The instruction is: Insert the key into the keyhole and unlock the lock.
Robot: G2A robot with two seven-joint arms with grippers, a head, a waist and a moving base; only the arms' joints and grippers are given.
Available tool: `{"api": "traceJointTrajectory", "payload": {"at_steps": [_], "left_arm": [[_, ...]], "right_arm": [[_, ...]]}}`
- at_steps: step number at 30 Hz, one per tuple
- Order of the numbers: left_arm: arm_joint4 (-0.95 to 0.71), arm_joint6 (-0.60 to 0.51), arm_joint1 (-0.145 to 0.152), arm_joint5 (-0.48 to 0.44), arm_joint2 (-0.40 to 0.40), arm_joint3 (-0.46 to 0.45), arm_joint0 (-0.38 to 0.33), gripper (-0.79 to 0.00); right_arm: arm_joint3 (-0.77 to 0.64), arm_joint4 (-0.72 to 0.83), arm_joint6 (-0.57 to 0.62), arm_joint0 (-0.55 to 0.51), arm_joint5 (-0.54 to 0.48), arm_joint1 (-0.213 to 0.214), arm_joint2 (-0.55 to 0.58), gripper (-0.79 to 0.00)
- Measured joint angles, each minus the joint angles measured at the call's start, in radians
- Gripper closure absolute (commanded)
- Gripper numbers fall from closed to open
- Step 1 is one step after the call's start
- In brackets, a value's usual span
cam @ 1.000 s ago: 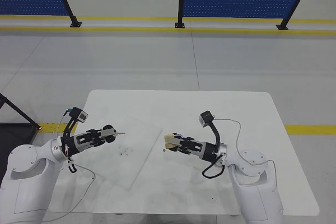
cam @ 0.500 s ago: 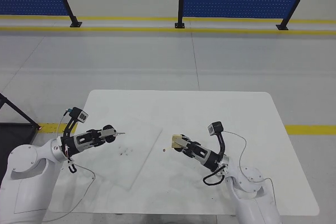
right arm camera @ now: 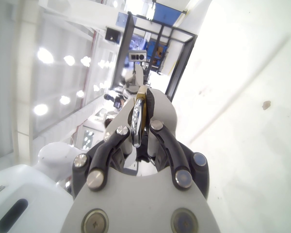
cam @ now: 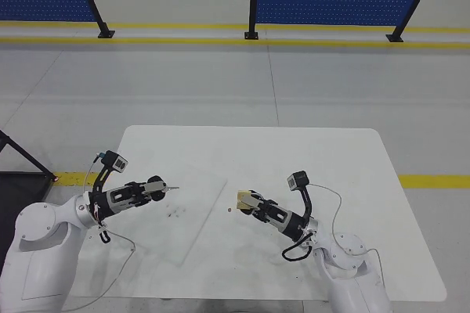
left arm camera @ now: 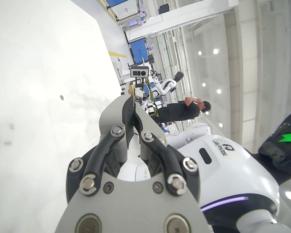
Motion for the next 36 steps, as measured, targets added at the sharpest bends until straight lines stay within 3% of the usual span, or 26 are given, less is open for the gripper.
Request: {"api": "traceJointTrajectory", "payload": {"at_steps": [13,21,32,36], "left_arm": [[-0.045,-0.105,-0.005,0.026,0.221,0.04,-0.078,0.0],[-0.005,-0.061,-0.002,0.015,0.265,0.064,-0.114,0.0],[0.008,-0.046,-0.002,0.021,0.275,0.063,-0.108,0.0],[-0.037,0.019,-0.006,-0.036,0.29,0.076,-0.093,0.0]], "right_arm": [[0.0,0.0,0.0,0.0,0.0,0.0,0.0,0.0],[0.0,0.0,0.0,0.0,0.0,0.0,0.0,0.0],[-0.004,-0.011,-0.014,0.001,0.001,0.001,-0.003,0.0],[-0.007,-0.027,-0.075,-0.01,-0.004,0.004,-0.024,0.0]]}}
